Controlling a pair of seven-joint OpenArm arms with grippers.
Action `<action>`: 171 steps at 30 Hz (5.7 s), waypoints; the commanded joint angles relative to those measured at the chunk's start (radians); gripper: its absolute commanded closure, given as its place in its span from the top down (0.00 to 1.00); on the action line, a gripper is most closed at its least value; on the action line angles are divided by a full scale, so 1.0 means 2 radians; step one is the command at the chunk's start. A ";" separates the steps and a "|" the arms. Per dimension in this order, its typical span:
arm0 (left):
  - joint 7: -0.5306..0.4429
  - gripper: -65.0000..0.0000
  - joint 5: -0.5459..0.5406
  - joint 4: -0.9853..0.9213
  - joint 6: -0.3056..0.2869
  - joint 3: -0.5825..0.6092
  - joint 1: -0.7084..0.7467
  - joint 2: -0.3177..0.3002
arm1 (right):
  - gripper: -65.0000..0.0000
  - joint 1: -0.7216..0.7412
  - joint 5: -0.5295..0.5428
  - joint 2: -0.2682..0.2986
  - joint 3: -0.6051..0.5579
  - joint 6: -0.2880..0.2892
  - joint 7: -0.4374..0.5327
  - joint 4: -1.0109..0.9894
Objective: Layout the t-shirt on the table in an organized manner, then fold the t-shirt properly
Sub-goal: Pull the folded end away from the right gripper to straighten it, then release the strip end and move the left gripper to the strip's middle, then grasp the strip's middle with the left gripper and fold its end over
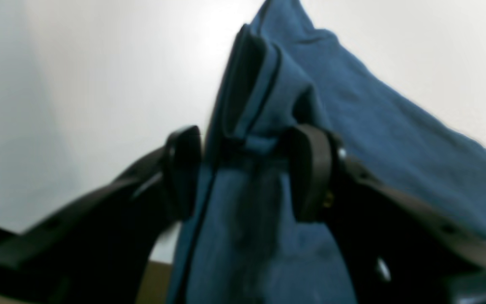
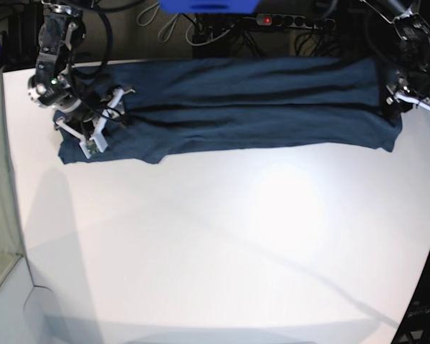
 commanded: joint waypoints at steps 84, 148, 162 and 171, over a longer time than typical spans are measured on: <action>0.005 0.00 0.291 0.323 0.232 0.465 -0.014 0.129 | 0.56 0.050 -0.002 -0.009 -0.001 0.002 -0.018 0.000; -0.093 0.32 0.261 0.307 0.302 0.593 0.017 0.153 | 0.56 0.049 -0.002 -0.008 -0.002 0.002 -0.019 0.000; -0.099 0.20 0.259 0.255 0.299 0.576 0.016 0.131 | 0.56 0.049 -0.002 -0.009 -0.002 0.002 -0.019 0.000; -0.099 0.20 0.258 0.181 0.299 0.576 -0.044 0.143 | 0.56 0.048 -0.002 -0.008 -0.002 0.002 -0.019 0.000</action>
